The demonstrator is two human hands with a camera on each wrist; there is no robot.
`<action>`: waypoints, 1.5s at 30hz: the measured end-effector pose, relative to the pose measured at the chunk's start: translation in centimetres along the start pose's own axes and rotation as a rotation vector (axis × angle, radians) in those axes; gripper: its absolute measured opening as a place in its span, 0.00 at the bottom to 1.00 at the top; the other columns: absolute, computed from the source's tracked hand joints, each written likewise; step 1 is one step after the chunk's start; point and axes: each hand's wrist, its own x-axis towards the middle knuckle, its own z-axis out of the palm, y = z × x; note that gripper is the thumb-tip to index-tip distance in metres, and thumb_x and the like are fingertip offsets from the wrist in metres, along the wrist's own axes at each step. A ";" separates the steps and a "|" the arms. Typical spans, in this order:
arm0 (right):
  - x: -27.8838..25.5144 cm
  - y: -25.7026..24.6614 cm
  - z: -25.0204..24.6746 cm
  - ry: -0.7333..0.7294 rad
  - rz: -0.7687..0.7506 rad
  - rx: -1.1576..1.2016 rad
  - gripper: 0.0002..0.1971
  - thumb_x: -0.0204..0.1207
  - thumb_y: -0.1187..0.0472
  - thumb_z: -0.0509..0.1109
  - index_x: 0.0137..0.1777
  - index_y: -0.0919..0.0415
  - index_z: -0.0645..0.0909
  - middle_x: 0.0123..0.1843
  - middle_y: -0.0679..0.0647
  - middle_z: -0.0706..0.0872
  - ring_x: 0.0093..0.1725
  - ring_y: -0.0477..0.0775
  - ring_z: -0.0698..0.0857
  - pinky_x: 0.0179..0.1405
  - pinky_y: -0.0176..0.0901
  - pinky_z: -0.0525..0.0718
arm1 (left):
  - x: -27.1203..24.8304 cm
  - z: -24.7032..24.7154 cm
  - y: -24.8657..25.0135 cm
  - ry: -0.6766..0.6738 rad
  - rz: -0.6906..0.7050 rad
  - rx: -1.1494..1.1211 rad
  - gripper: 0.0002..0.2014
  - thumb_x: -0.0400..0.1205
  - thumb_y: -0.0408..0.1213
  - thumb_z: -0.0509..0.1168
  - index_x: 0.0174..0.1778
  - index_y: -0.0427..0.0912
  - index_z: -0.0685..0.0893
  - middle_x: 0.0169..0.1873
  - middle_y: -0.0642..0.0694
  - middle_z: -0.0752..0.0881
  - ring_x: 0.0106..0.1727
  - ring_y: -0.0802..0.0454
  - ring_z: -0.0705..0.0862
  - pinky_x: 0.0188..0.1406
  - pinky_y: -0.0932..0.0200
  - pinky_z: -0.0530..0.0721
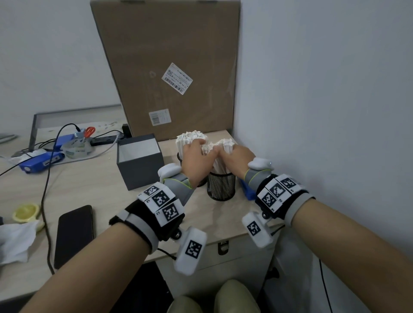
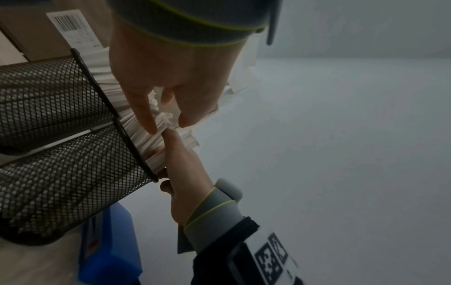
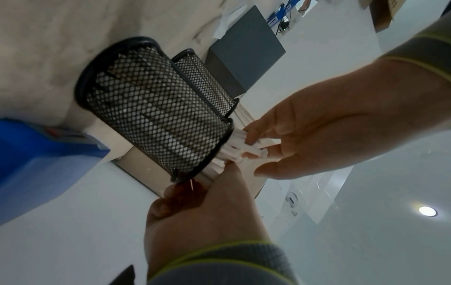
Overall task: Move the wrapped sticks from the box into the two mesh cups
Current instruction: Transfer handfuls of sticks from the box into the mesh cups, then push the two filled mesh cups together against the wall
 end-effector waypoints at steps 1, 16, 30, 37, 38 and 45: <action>0.2 0.2 0.1 -0.017 0.004 -0.004 0.29 0.77 0.34 0.57 0.54 0.60 0.83 0.48 0.57 0.87 0.48 0.61 0.84 0.41 0.44 0.76 | -0.2 -0.1 0.0 -0.002 0.010 0.002 0.25 0.79 0.49 0.66 0.71 0.44 0.74 0.68 0.43 0.70 0.56 0.45 0.84 0.61 0.46 0.84; -1.5 -0.7 -0.5 -0.085 -0.447 -0.164 0.35 0.79 0.35 0.39 0.78 0.54 0.65 0.79 0.51 0.69 0.81 0.56 0.63 0.76 0.64 0.64 | -2.7 -1.1 0.1 -0.082 0.205 0.099 0.16 0.82 0.23 0.52 0.63 0.34 0.79 0.48 0.41 0.83 0.49 0.47 0.79 0.37 0.63 0.71; -4.7 1.0 -0.9 -0.084 -0.054 0.203 0.60 0.56 0.39 0.82 0.82 0.60 0.52 0.79 0.55 0.68 0.78 0.56 0.69 0.75 0.49 0.70 | -1.0 -4.0 -3.0 0.038 -0.140 0.194 0.37 0.76 0.28 0.67 0.80 0.40 0.59 0.76 0.38 0.63 0.73 0.39 0.71 0.72 0.45 0.73; -2.9 0.0 1.3 -0.074 0.091 0.198 0.56 0.57 0.49 0.85 0.79 0.64 0.55 0.76 0.60 0.70 0.74 0.61 0.72 0.70 0.49 0.72 | 1.5 -2.7 -4.3 -0.063 -0.223 -0.046 0.45 0.69 0.30 0.77 0.77 0.35 0.56 0.69 0.35 0.74 0.70 0.38 0.76 0.69 0.41 0.77; -2.6 0.1 1.6 -0.078 0.103 0.209 0.55 0.56 0.49 0.86 0.78 0.64 0.57 0.75 0.59 0.71 0.72 0.61 0.74 0.70 0.50 0.74 | 2.0 -2.6 -4.6 -0.068 -0.222 -0.070 0.47 0.69 0.31 0.78 0.78 0.35 0.55 0.69 0.36 0.74 0.70 0.39 0.75 0.70 0.42 0.77; -0.6 1.2 2.5 -0.096 0.093 0.215 0.45 0.53 0.49 0.85 0.68 0.59 0.69 0.62 0.54 0.80 0.59 0.57 0.81 0.59 0.52 0.81 | 4.9 -2.3 -5.9 -0.071 -0.159 -0.134 0.36 0.68 0.30 0.79 0.69 0.40 0.67 0.62 0.44 0.79 0.64 0.47 0.79 0.62 0.50 0.79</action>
